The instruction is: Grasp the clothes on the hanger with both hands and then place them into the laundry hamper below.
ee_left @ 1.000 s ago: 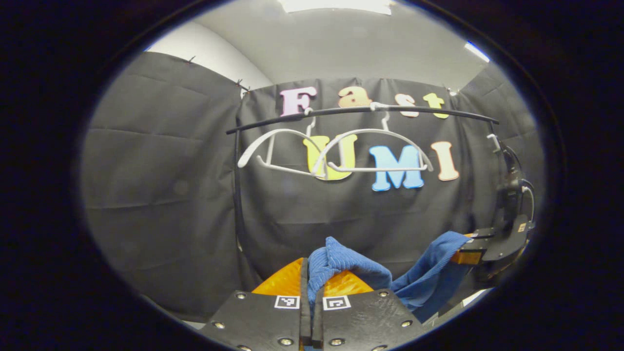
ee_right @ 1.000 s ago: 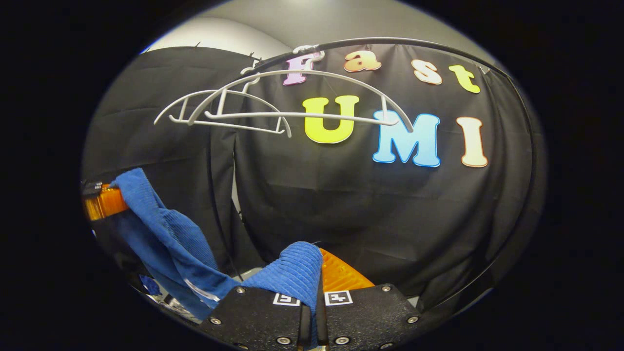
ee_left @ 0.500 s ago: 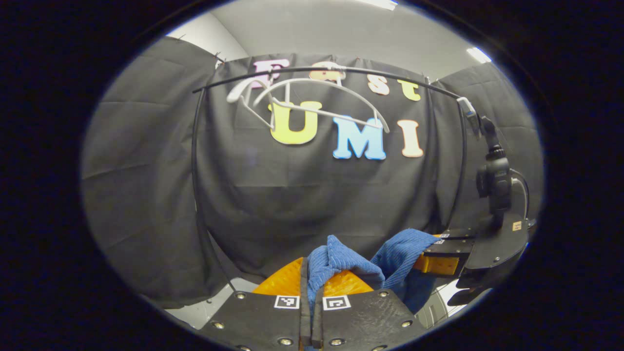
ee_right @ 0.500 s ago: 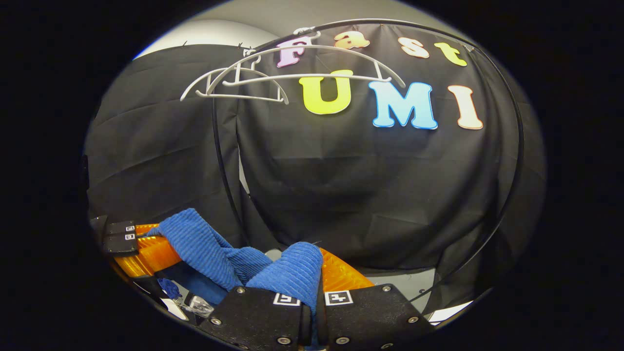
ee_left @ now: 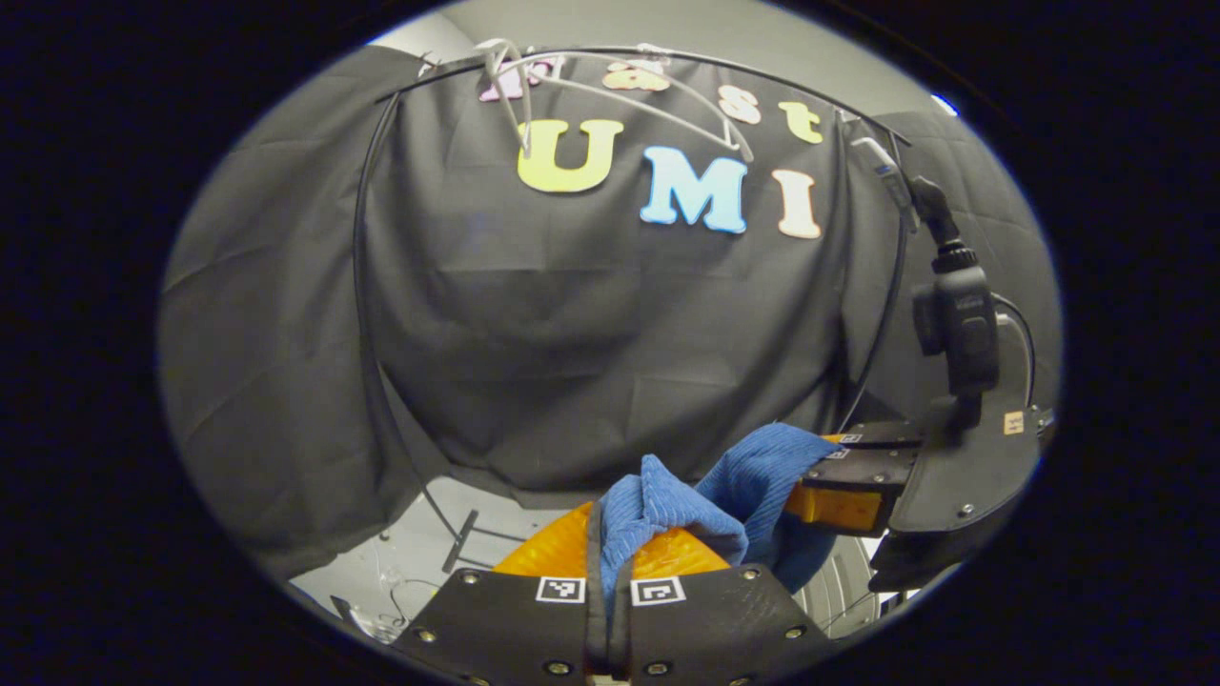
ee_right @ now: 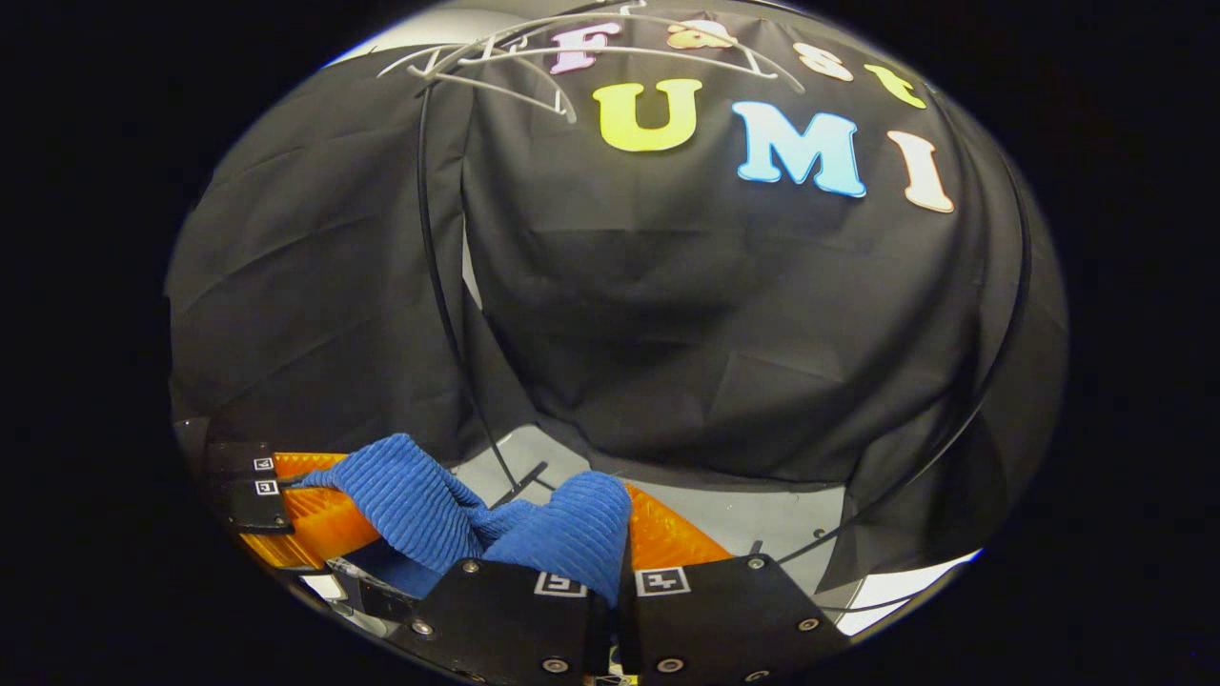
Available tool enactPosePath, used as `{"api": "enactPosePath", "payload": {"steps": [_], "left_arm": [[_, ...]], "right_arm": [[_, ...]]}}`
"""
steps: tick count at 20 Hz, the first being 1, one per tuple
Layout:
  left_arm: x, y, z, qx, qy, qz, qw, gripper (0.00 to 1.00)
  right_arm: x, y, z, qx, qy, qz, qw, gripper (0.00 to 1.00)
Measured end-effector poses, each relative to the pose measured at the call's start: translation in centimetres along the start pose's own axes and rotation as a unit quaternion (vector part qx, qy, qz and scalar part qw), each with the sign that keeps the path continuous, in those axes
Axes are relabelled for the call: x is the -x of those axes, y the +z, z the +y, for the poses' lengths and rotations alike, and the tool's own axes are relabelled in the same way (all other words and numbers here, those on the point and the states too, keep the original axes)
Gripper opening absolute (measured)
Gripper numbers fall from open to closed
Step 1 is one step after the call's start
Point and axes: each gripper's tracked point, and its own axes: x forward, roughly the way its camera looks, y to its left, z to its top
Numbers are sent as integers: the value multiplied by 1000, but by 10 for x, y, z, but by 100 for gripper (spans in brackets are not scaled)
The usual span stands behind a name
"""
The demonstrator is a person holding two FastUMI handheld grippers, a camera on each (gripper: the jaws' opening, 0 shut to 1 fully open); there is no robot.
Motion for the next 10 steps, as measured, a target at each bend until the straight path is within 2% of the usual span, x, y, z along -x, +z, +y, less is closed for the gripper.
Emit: {"api": "enactPosePath", "payload": {"steps": [4, 10], "left_arm": [[-8, -25, 2, 22, 22, 47, 998, 2], [-18, -62, 11, 20, 57, 125, 990, 2]], "right_arm": [[-13, -28, 12, 10, 1, 34, 999, 5], [-26, -68, 25, 21, -4, 83, 996, 5]]}}
